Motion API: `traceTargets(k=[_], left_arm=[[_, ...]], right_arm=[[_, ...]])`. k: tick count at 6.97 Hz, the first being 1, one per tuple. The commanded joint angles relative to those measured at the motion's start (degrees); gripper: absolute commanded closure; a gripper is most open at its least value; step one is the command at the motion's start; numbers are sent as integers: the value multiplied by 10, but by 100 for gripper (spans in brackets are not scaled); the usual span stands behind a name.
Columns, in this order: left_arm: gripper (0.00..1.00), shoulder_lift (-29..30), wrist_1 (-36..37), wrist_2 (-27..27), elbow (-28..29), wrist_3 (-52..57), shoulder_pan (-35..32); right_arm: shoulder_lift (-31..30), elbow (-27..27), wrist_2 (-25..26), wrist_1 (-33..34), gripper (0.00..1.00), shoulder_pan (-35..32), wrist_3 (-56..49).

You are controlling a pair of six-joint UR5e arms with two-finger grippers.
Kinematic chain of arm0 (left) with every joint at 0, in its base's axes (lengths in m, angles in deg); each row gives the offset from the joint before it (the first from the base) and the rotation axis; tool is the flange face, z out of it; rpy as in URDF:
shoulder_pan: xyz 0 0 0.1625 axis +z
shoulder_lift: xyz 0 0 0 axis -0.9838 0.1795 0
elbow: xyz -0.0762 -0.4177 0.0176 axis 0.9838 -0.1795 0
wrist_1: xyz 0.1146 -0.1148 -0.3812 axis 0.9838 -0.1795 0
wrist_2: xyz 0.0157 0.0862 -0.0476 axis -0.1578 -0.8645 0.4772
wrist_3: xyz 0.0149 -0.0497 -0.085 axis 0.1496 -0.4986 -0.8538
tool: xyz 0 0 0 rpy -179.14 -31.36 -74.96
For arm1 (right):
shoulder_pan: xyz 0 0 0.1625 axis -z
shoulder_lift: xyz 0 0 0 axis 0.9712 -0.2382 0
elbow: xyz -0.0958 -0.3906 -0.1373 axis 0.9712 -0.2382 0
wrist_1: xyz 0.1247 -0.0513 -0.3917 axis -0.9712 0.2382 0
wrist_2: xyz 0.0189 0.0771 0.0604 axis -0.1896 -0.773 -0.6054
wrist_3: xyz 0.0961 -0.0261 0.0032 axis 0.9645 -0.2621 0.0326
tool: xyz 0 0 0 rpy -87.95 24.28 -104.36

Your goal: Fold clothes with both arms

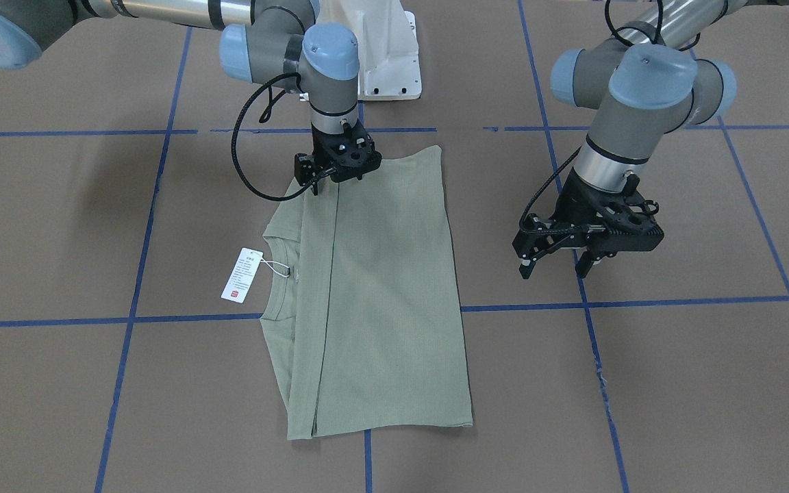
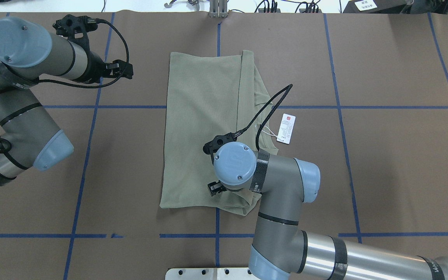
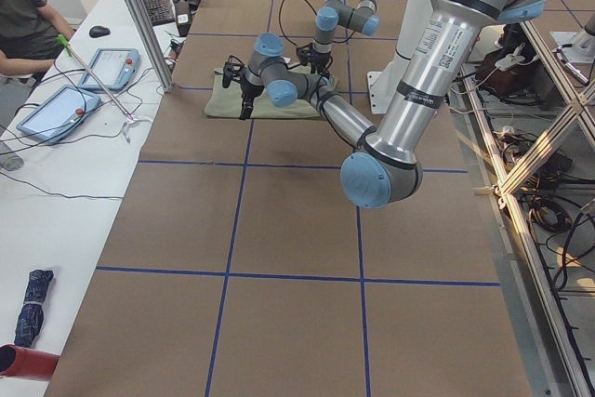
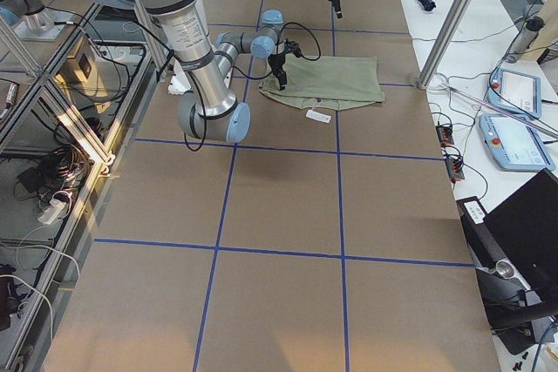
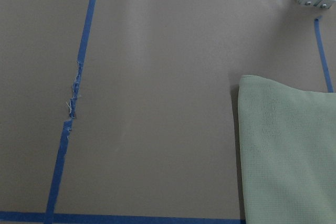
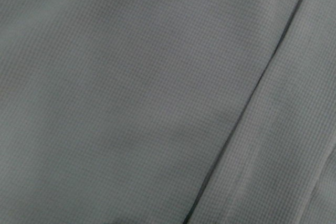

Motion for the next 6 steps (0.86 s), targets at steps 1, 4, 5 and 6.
traceTargets(k=[1, 4, 5, 6], left_arm=[[0, 1, 0, 0, 0, -1, 1], [0, 1, 0, 0, 0, -1, 1], [0, 1, 0, 1, 0, -1, 1], [0, 2, 0, 6, 1, -1, 1]], right_arm=[[3, 4, 2, 27, 0, 1, 0], [2, 21, 1, 69, 0, 1, 0], [-3, 31, 1, 83, 0, 1, 0], [-9, 31, 2, 83, 0, 1, 0]])
